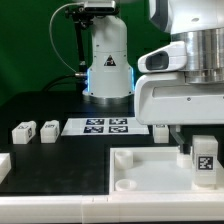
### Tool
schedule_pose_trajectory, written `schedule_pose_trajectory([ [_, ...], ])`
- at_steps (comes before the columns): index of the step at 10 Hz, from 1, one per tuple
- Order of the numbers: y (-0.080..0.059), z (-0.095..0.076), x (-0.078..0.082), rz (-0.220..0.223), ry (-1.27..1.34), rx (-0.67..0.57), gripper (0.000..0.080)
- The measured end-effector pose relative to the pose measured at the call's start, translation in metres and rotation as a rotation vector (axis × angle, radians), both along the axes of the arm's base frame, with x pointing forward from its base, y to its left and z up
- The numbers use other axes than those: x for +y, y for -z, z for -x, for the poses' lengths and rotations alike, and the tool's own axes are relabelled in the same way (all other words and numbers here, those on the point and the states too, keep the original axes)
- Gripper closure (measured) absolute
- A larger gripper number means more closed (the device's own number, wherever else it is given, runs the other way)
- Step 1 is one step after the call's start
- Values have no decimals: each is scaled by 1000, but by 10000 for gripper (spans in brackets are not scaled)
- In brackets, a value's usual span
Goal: Assemble one leg
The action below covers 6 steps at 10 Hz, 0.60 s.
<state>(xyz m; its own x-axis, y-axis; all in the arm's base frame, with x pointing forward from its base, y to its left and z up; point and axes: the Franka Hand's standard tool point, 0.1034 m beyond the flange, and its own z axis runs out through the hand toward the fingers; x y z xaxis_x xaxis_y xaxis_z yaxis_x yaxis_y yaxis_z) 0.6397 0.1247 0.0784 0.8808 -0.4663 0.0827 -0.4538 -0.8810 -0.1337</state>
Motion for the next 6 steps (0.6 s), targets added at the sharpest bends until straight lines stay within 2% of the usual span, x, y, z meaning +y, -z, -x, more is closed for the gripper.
schedule_pose_trajectory([
  [1, 1, 1, -1, -13, 77, 10, 446],
  [2, 2, 1, -4, -27, 190, 22, 491],
  [4, 2, -1, -15, -122, 496, 49, 497],
  [6, 4, 1, -16, -201, 787, 96, 498],
])
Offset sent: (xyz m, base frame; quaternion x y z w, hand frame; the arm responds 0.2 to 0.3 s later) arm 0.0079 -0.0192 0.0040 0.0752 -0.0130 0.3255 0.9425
